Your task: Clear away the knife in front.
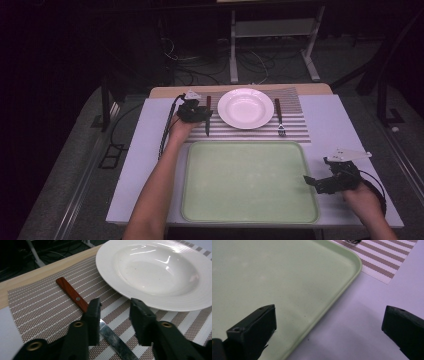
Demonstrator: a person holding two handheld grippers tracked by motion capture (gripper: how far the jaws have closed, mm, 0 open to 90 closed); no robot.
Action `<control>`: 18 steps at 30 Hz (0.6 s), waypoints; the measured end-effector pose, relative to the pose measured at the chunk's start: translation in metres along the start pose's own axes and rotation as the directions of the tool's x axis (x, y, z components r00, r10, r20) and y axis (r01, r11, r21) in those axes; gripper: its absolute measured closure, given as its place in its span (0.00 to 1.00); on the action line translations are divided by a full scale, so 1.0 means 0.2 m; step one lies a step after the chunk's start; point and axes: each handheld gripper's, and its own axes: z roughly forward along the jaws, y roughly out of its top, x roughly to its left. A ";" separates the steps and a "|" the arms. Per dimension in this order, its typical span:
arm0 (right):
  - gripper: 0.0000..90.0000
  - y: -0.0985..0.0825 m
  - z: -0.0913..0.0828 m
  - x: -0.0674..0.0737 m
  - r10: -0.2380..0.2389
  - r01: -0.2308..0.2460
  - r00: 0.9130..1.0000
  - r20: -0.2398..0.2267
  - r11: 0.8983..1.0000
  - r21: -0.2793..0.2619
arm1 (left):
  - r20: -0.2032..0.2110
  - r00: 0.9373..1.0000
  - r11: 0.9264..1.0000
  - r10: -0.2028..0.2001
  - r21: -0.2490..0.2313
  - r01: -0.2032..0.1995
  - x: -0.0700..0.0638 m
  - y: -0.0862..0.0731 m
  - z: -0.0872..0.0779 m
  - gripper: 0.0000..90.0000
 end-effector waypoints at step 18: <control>0.00 0.00 0.00 0.00 0.007 -0.007 1.000 -0.004 1.000 -0.006 | 0.050 0.999 0.995 -0.010 0.100 0.005 0.00 -0.05 0.10 1.00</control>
